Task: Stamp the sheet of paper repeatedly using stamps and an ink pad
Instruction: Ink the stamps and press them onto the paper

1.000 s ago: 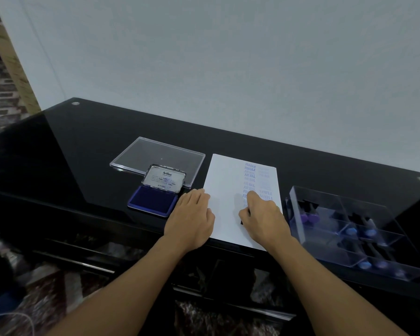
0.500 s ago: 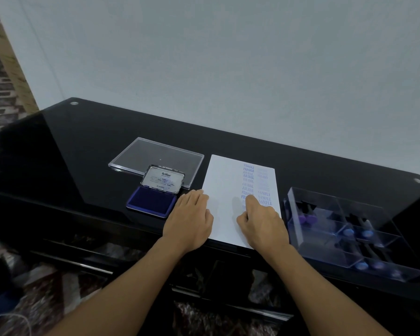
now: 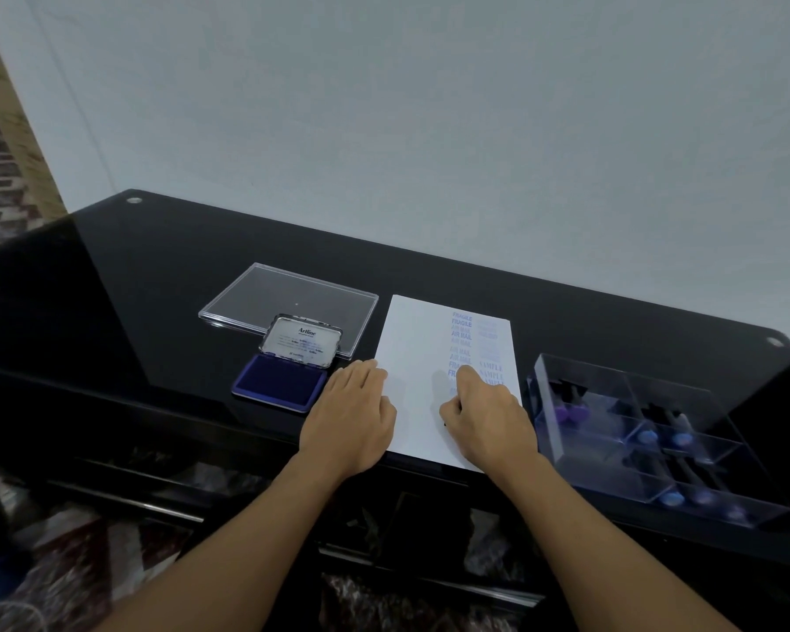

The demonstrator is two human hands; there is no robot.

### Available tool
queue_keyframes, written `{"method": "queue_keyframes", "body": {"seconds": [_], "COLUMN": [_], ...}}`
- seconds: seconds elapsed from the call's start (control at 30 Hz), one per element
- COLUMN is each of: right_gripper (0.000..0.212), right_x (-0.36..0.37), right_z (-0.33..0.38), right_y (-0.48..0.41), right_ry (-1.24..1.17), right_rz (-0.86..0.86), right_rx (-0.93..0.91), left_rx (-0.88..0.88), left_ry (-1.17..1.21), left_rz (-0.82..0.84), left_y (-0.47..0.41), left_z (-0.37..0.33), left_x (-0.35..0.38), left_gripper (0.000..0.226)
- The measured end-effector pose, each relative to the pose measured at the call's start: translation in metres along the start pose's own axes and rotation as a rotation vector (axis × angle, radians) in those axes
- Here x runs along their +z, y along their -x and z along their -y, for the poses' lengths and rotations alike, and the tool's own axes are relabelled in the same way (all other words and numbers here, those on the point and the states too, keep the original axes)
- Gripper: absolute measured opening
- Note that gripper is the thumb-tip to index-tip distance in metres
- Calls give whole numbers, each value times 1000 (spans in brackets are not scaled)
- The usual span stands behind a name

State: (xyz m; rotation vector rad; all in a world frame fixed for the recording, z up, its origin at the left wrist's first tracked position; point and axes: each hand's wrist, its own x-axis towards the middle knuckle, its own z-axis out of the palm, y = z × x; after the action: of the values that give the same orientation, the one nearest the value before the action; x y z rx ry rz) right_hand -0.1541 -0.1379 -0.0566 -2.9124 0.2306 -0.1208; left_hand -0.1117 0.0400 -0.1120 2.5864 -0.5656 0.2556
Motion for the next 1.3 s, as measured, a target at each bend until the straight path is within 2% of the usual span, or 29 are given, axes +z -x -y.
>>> {"method": "queue_keyframes", "body": {"seconds": [0.17, 0.47, 0.83, 1.17, 1.3], "right_gripper": [17, 17, 19, 18, 18], "right_x": [-1, -43, -56, -61, -67], "right_z": [-3, -8, -14, -17, -16], "right_y": [-4, -18, -15, -10, -7], "right_ry": [-16, -85, -85, -87, -87], "right_rz": [0, -144, -195, -210, -207], "right_rx": [14, 9, 12, 25, 22], "left_rx": [-5, -7, -12, -69, -125], "left_ry": [20, 19, 33, 174, 313], "left_rz": [1, -10, -16, 42, 44], "left_y": [0, 0, 0, -4, -10], "left_z": [-1, 0, -1, -1, -3], "left_x": [0, 1, 0, -7, -17], "left_gripper": [45, 44, 43, 43, 41]}}
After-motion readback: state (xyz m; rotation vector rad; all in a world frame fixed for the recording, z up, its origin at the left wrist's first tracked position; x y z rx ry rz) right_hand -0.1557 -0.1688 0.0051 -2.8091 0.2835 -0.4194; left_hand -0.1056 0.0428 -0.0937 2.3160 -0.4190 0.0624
